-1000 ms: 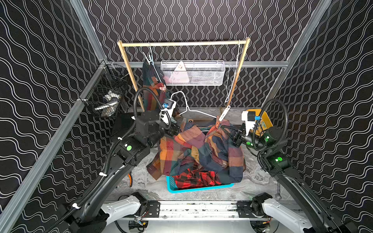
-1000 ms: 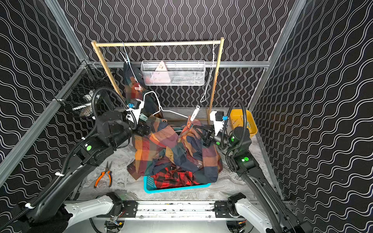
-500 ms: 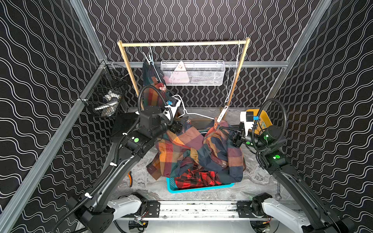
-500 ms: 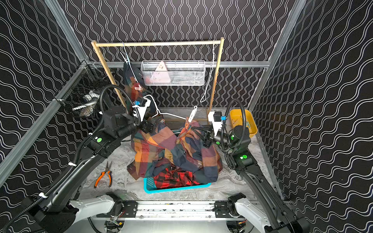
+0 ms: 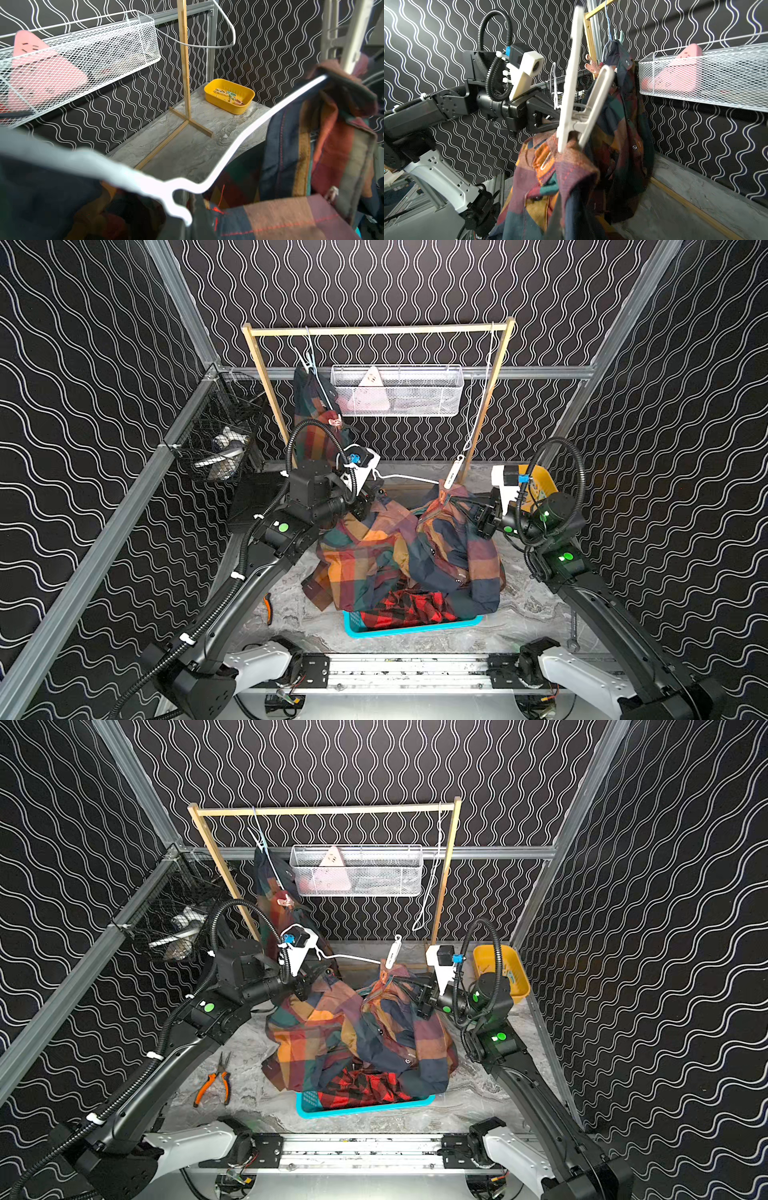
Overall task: Remove the clothespins securing long-sleeve shirts to the hanger
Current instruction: Adjust the hanger.
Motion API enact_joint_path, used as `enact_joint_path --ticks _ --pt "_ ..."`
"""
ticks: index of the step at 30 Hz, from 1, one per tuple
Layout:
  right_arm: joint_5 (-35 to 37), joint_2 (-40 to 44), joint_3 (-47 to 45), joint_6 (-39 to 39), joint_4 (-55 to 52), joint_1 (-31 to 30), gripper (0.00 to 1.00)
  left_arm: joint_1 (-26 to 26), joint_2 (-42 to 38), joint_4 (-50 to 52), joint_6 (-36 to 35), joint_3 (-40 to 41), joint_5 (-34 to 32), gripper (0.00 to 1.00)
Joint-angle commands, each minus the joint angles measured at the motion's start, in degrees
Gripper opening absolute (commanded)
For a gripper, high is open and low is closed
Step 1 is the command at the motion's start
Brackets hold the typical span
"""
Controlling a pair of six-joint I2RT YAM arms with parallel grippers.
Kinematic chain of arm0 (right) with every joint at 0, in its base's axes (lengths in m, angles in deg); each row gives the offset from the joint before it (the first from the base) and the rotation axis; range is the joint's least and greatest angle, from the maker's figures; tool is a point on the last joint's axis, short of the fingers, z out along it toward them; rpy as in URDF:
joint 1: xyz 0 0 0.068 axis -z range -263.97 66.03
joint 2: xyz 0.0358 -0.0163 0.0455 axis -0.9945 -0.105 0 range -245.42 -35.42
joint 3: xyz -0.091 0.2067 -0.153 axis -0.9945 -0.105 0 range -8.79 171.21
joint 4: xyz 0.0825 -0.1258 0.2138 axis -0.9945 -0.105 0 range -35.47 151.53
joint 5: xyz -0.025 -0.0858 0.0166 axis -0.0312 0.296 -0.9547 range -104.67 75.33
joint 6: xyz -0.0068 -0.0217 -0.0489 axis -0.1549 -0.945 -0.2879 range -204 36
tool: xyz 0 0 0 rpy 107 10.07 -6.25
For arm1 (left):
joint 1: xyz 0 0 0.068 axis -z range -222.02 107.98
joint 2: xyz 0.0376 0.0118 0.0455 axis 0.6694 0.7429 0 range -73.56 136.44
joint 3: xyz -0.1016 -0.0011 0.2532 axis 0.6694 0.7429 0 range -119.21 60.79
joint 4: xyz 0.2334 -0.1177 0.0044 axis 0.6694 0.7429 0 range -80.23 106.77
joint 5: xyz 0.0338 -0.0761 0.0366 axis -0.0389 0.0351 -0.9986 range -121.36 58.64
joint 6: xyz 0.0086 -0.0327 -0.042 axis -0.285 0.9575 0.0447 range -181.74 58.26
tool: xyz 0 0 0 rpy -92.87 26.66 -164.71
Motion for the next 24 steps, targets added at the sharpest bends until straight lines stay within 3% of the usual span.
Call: enact_joint_path --ticks 1,6,8,10,12,17,24 --pt "-0.3 -1.5 1.4 -1.3 -4.1 0.1 0.0 -0.2 -0.6 -5.6 -0.3 1.1 -2.7 0.0" --pt "-0.6 -5.0 1.8 0.5 -7.1 3.0 0.1 -0.2 -0.9 -9.4 -2.8 4.5 -6.0 0.0" --pt "-3.0 -6.0 0.3 3.0 -4.5 5.4 0.3 -0.2 -1.3 -12.0 -4.2 6.8 -6.6 0.0" --pt "-4.8 -6.0 -2.6 6.6 1.0 7.9 0.42 -0.2 -1.6 -14.4 -5.5 9.0 -7.5 0.0" --pt "-6.1 -5.3 -3.8 8.3 3.0 9.7 0.47 -0.1 -1.7 -15.7 -6.8 10.1 -8.9 0.0" --pt "-7.5 -1.2 -0.6 1.3 -5.3 10.6 0.54 -0.1 -2.1 -16.6 -9.6 11.4 -9.5 0.0" --pt "-13.2 -3.0 6.0 -3.2 -7.0 10.7 0.65 -0.1 -4.2 -19.6 -12.0 14.5 -2.8 0.0"
